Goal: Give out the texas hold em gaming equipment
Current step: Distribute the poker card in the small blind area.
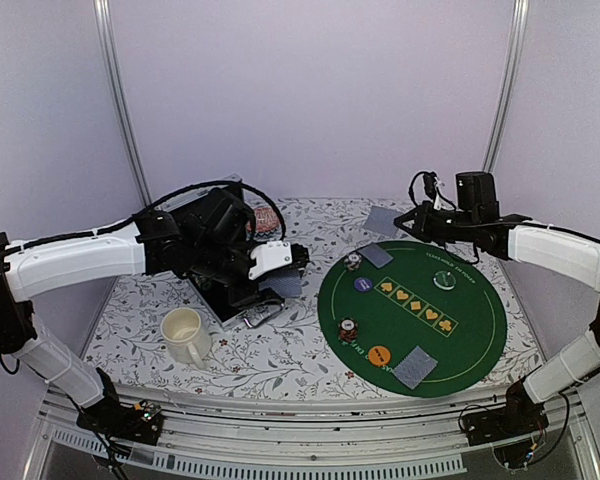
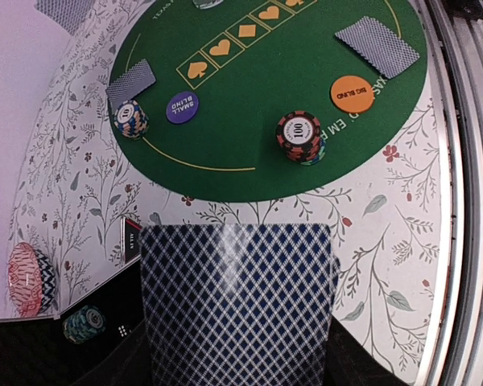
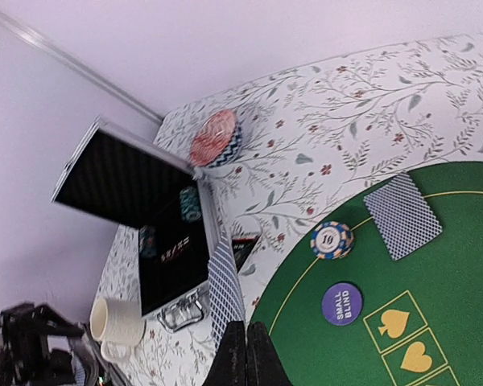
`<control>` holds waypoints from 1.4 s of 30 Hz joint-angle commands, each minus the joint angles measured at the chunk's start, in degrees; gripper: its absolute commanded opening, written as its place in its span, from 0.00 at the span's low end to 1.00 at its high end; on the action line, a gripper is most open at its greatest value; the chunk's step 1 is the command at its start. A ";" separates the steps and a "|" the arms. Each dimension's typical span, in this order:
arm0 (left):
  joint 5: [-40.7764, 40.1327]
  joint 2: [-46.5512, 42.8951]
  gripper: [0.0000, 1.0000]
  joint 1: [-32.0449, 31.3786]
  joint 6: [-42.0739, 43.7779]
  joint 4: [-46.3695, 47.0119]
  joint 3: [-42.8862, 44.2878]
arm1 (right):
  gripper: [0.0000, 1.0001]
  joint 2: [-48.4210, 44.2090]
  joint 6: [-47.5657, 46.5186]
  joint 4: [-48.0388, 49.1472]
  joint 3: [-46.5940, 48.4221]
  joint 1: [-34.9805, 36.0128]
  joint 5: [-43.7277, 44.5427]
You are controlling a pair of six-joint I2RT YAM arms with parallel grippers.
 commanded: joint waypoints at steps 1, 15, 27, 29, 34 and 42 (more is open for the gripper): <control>0.38 -2.82 0.60 -0.57 -0.47 1.51 -0.97 | 0.02 8.72 10.10 14.86 0.84 -2.54 5.63; 0.08 -5.01 0.60 -0.40 0.21 1.53 -3.55 | 0.02 29.87 26.88 26.22 4.65 -4.53 12.13; 0.17 -5.82 0.61 -0.11 0.74 2.43 -5.09 | 0.02 35.33 28.96 27.42 5.44 -4.56 10.13; 0.16 -5.83 0.61 -0.12 0.76 2.48 -5.18 | 0.02 36.62 28.54 27.33 6.56 -4.56 8.63; 0.01 -5.82 0.61 -0.01 0.79 2.46 -5.35 | 0.02 37.95 28.99 27.69 6.45 -4.56 8.57; -0.11 -5.75 0.61 0.12 0.83 2.47 -5.29 | 0.02 37.30 29.57 28.34 5.15 -4.57 9.00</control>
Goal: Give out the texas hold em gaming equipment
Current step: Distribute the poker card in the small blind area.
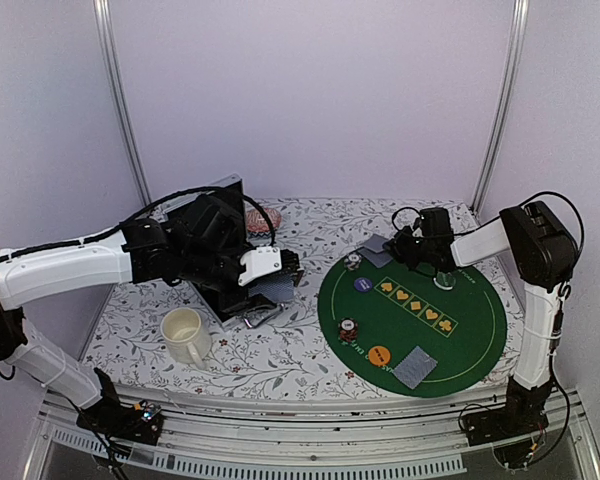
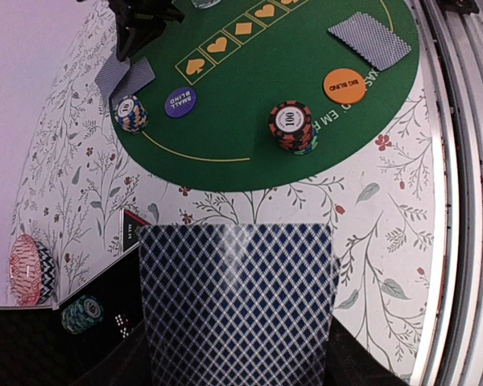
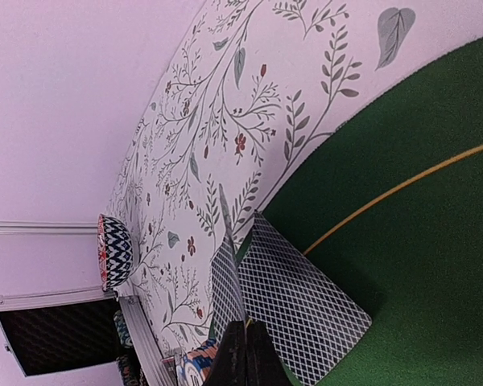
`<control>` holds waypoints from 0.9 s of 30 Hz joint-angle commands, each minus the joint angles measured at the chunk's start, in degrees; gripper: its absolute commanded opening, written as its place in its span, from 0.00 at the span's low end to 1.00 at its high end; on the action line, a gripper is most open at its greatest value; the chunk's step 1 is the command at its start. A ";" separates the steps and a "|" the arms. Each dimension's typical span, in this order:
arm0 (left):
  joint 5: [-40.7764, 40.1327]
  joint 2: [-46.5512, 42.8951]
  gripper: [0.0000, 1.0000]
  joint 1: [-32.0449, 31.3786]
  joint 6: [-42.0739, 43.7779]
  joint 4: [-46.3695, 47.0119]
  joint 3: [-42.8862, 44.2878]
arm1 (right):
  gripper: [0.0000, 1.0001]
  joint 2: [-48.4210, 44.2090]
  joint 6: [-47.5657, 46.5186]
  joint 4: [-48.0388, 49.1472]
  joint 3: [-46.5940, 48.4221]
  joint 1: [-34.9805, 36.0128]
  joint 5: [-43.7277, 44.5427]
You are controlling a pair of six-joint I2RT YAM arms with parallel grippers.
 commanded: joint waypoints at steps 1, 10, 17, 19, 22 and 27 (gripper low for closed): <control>-0.04 -1.27 0.61 0.11 0.59 1.28 -0.61 | 0.02 0.26 0.43 1.77 -0.47 -0.10 0.00; 0.07 -1.07 0.61 0.31 0.68 1.23 -0.45 | 0.02 0.48 0.97 2.52 -1.67 -0.11 -0.41; 0.05 -1.25 0.61 0.34 0.68 1.29 -0.52 | 0.07 0.42 1.26 2.50 -1.82 -0.15 -0.48; 0.04 -1.21 0.61 0.33 0.76 1.25 -0.53 | 0.08 0.39 1.48 2.48 -1.96 -0.15 -0.45; 0.04 -1.31 0.61 0.35 0.74 1.21 -0.53 | 0.09 0.50 1.49 2.41 -2.03 -0.23 -0.59; -0.04 -1.56 0.61 0.41 0.77 1.24 -0.61 | 0.16 -0.20 1.64 2.37 -2.79 -0.18 -0.63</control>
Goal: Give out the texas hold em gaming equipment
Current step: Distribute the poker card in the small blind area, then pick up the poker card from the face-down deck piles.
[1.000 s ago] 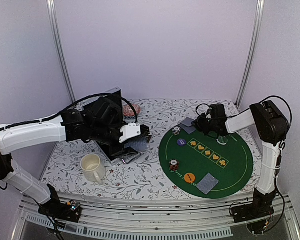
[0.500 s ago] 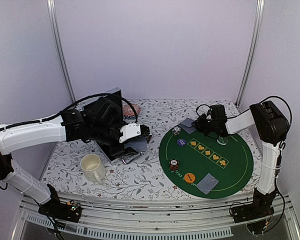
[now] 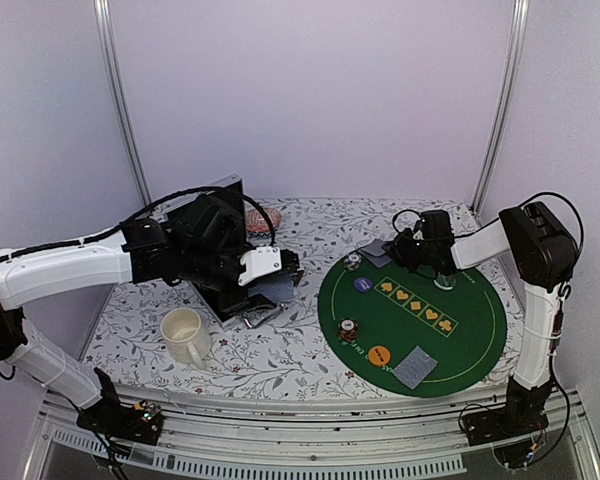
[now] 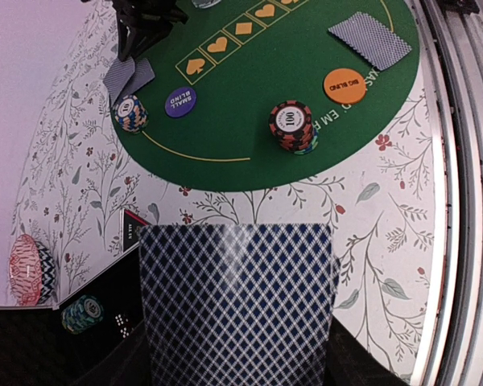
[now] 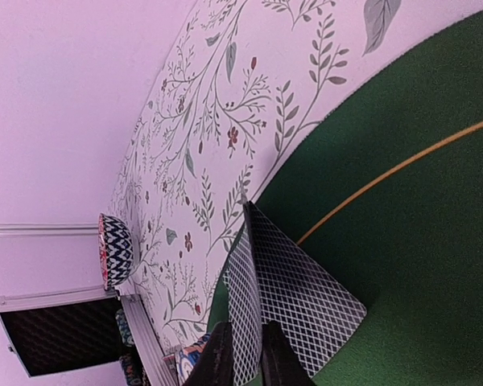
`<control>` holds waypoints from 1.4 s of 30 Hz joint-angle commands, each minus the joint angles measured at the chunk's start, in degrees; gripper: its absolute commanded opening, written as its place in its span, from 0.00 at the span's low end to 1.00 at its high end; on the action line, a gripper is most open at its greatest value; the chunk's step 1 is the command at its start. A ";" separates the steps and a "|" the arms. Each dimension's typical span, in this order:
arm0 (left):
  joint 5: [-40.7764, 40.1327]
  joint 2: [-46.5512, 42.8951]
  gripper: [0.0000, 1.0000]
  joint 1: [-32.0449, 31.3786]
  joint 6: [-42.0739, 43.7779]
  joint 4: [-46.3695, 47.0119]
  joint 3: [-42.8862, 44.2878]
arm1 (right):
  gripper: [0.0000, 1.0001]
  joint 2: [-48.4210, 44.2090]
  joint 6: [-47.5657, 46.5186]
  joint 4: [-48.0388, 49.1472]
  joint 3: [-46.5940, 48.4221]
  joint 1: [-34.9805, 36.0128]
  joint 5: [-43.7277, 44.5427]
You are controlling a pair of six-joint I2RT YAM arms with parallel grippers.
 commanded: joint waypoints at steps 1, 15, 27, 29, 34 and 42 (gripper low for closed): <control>-0.04 -1.56 0.61 0.20 0.71 1.25 -0.59 | 0.18 -0.54 0.31 1.00 -1.95 -0.18 -0.03; 0.39 -1.76 0.61 0.29 0.79 1.21 -0.68 | 0.50 -5.89 -1.52 -1.35 -4.60 -0.23 3.43; 1.05 -2.58 0.61 0.18 1.69 -0.21 1.24 | 0.63 -22.14 -28.10 -9.57 -3.35 3.76 3.85; 1.15 -2.56 0.61 0.03 1.86 -0.20 1.46 | 0.65 -26.71 -35.10 -13.28 -2.89 6.00 1.54; 1.17 -2.18 0.61 -0.81 1.05 -0.09 2.63 | 0.66 -34.23 -42.77 -21.39 -2.42 11.88 -6.63; -3.00 -1.58 0.61 -5.58 -0.87 1.15 2.45 | 0.66 -35.53 -40.06 -21.41 -1.99 24.03 -12.98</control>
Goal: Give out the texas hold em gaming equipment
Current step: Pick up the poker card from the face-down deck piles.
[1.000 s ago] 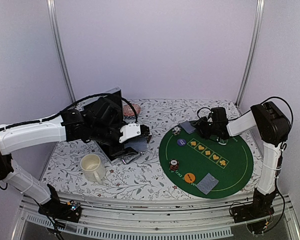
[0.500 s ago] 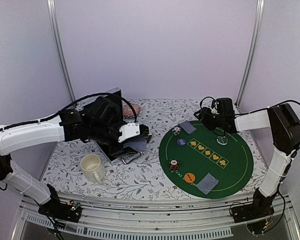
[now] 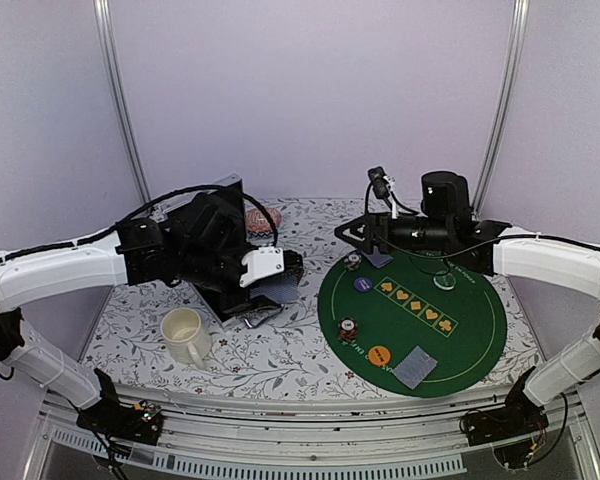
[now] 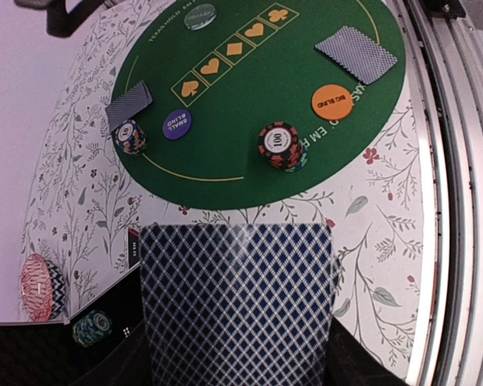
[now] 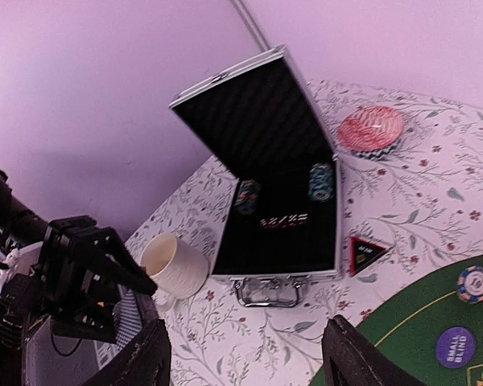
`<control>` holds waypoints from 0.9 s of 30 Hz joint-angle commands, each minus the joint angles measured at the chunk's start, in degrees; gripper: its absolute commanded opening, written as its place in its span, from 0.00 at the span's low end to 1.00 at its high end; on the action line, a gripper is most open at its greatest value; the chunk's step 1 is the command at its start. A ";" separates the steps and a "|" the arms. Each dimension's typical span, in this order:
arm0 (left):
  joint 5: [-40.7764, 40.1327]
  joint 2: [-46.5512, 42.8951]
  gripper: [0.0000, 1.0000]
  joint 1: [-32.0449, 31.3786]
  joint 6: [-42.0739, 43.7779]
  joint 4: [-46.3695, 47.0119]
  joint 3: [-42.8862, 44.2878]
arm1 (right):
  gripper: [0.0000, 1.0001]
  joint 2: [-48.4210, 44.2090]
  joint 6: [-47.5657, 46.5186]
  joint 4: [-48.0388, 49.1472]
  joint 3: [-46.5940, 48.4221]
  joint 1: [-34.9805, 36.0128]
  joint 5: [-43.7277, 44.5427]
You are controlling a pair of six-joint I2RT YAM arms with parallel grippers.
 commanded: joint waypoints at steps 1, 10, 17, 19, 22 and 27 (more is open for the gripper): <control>-3.45 -0.50 0.60 -4.30 -2.03 2.15 1.15 | 0.66 0.19 0.19 -2.11 0.19 4.81 -4.12; -4.95 0.89 0.60 -8.11 -3.93 4.70 -0.85 | 0.65 0.64 3.16 1.12 -3.59 10.84 -6.99; -4.25 0.66 0.60 -8.37 -4.26 5.91 -2.34 | 0.66 1.32 3.74 2.82 -6.03 12.47 -8.38; -4.47 0.24 0.60 -8.32 -4.03 6.25 -2.96 | 0.66 2.26 4.53 3.95 -6.24 12.74 -8.25; -4.75 -0.27 0.60 -8.36 -3.95 6.48 -3.48 | 0.66 4.11 5.18 5.08 -5.49 13.43 -8.25; -4.84 -1.16 0.60 -8.40 -3.76 7.10 -4.43 | 0.66 7.30 5.37 5.97 -3.32 14.16 -8.10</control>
